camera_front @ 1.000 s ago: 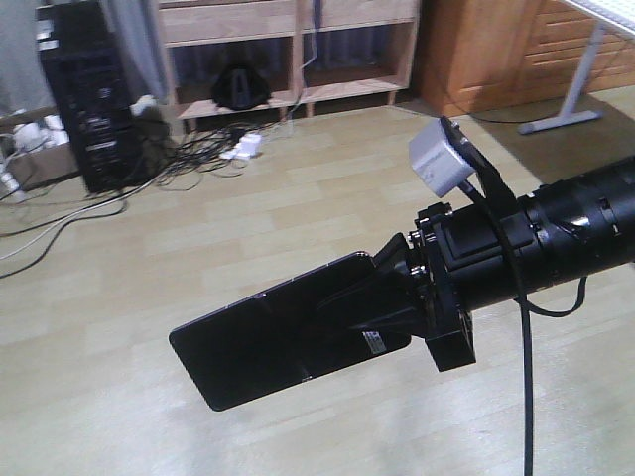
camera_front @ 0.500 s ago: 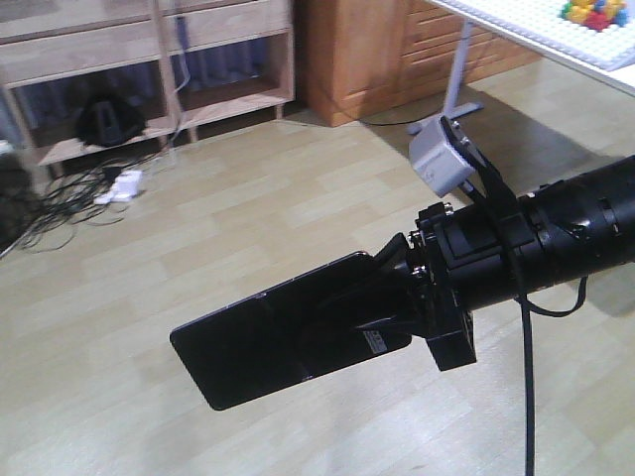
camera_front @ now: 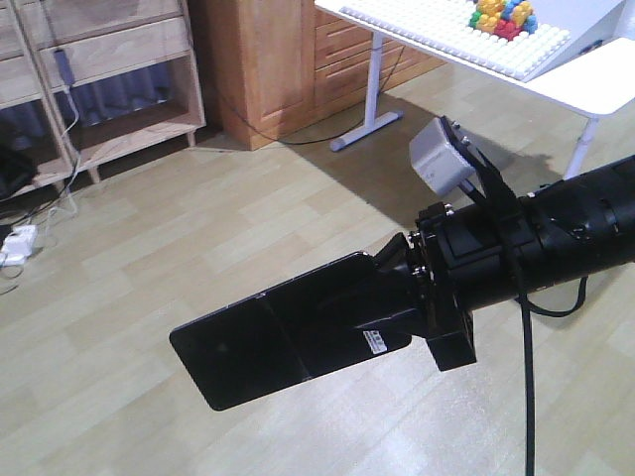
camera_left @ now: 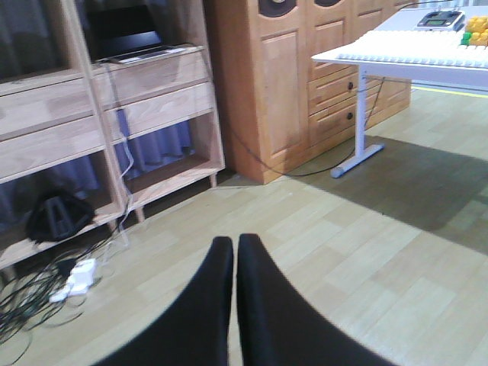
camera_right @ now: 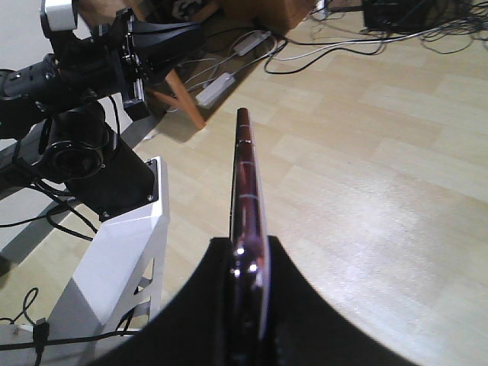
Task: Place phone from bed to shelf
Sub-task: 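Turn the base past the white pegboard desk toward the wooden shelf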
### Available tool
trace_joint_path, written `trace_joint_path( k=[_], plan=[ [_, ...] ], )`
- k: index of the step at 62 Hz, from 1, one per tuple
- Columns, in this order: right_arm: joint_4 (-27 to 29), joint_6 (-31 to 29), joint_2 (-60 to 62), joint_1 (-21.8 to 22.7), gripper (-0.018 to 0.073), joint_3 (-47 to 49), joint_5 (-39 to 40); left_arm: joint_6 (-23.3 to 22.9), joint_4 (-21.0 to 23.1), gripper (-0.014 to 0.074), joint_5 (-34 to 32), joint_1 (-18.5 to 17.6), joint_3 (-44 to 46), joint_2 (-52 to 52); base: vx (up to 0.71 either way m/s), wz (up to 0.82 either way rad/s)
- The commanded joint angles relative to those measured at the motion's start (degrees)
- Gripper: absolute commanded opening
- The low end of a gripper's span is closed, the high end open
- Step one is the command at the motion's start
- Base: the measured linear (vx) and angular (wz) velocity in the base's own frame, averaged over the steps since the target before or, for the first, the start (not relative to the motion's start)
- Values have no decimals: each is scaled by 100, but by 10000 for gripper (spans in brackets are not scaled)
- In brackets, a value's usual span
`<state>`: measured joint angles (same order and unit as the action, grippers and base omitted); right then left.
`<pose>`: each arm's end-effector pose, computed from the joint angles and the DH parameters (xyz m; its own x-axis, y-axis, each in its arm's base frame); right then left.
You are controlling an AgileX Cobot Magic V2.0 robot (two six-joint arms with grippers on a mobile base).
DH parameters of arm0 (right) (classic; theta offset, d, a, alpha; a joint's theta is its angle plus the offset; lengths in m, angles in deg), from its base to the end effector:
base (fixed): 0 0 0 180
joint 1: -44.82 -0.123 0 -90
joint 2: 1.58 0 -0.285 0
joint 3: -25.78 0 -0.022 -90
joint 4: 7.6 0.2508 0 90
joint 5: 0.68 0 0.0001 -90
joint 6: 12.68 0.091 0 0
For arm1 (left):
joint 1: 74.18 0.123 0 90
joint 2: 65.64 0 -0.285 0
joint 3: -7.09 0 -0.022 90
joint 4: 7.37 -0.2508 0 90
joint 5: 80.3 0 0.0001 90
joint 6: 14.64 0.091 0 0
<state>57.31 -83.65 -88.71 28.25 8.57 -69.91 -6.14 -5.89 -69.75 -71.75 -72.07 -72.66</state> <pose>0.2238 0.1470 0.3239 -0.4135 -0.4320 -0.8015 -0.9105 0.1901 0.3673 0.0562 0.0020 0.1857 -0.1208 0.1176 -0.9857 -0.0231 0.9924 0.1213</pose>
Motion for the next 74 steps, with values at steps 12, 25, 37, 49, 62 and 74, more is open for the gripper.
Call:
trace_joint_path(
  k=[12,25,37,49,62,74],
  plan=[
    [495,-43,203,10,-2,144,-453,-33,52,1,-415,-20,122,77,39,-19],
    [495,-43,203,10,-2,144,-453,-33,52,1,-415,-20,122,77,38,-14],
    [495,-43,203,10,-2,144,-453,-33,52,1,-415,-20,122,77,39,-12],
    [495,-43,203,10,-2,144,-453,-33,52,1,-415,-20,122,77,38,-10],
    [495,-43,203,10,-2,144,-453,-33,52,1,-415,-20,122,77,38,-3],
    [495,-43,203,10,-2,144,-453,-33,52,1,-415,-20,122,77,39,4]
  ],
)
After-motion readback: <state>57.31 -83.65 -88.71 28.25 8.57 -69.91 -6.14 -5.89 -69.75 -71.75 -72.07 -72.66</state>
